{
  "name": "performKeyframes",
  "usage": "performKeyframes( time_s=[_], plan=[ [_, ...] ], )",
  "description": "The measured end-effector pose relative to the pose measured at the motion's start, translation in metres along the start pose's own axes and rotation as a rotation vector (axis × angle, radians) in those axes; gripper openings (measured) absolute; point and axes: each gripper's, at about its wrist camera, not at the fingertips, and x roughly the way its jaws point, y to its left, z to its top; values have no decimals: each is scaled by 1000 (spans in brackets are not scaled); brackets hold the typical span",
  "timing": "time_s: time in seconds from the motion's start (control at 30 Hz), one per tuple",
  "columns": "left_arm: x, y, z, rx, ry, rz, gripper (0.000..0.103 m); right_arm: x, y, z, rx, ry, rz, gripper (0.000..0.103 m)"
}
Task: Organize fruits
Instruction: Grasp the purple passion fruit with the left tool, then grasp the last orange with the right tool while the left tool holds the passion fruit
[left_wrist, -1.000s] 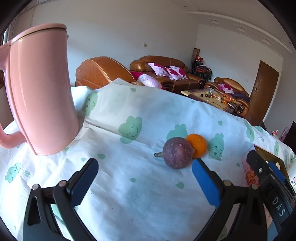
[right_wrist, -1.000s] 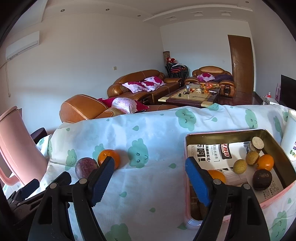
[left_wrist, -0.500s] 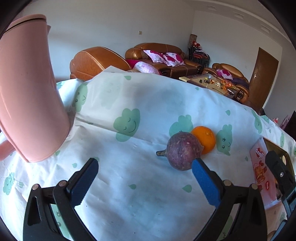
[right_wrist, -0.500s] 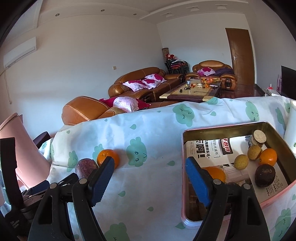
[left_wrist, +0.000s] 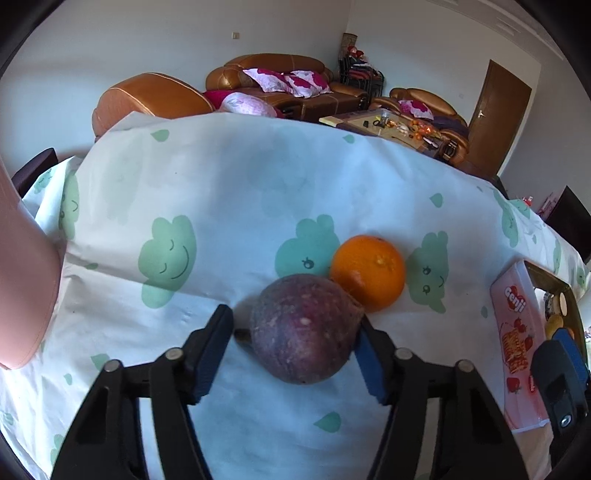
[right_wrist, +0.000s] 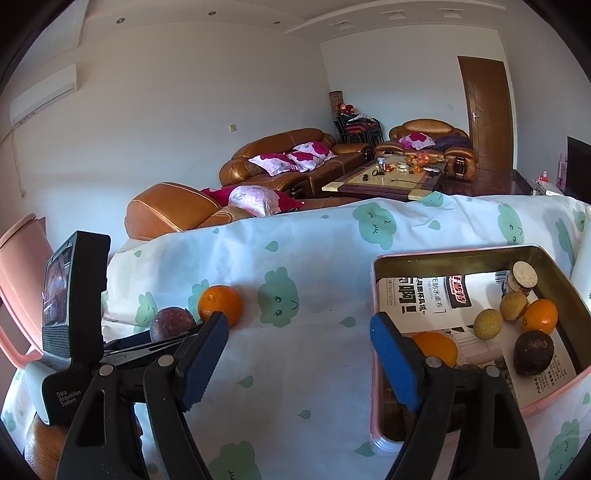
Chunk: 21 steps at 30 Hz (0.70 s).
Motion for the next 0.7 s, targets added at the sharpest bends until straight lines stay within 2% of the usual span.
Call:
performKeyframes(
  time_s=[0.13, 0.2, 0.27, 0.47, 0.57, 0.7],
  plan=[
    [-8, 13, -2, -60, -23, -37, 62, 0, 3, 0, -20, 1, 6, 80],
    [-21, 20, -7, -64, -71, -28, 51, 1, 4, 0, -28, 9, 10, 80],
    [-32, 25, -10, -48, -91, 43, 51, 3, 6, 0, -39, 21, 15, 80],
    [-42, 51, -23, -79, -112, 90, 51, 25, 22, 0, -61, 106, 59, 80],
    [-37, 68, -24, -149, -89, 49, 51, 43, 37, 5, -69, 143, 69, 80],
    [-35, 70, -24, -154, -86, 53, 51, 70, 61, 13, -100, 200, 75, 80]
  ],
)
